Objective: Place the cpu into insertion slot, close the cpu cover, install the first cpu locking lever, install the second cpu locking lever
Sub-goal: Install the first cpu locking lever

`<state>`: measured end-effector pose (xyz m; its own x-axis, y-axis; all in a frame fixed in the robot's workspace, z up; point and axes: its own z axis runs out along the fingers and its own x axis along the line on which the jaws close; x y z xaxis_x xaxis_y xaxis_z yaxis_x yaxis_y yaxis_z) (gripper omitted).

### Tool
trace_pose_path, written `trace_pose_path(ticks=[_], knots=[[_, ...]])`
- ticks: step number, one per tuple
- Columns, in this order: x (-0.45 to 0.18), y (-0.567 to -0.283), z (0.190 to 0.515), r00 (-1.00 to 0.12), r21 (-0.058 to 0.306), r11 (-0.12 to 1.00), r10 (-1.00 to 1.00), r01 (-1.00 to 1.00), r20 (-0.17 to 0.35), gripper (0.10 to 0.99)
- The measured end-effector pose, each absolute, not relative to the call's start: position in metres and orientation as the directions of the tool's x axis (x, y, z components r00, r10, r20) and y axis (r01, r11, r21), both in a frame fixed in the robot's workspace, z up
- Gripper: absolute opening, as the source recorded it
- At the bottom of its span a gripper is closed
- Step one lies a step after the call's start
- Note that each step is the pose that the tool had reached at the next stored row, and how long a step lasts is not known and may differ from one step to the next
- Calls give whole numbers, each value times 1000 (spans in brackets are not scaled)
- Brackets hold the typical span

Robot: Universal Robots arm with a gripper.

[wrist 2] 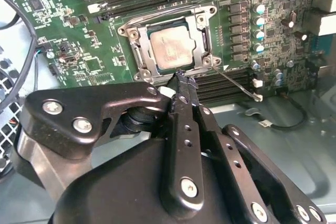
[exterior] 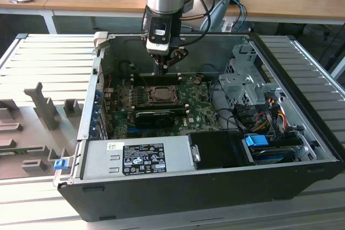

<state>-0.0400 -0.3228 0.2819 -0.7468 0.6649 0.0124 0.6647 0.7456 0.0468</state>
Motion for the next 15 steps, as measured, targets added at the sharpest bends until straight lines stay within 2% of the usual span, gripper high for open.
trace_pose_path(ticks=[15], knots=[[-40,-324,282,-823,47,822,568,568,12,106]])
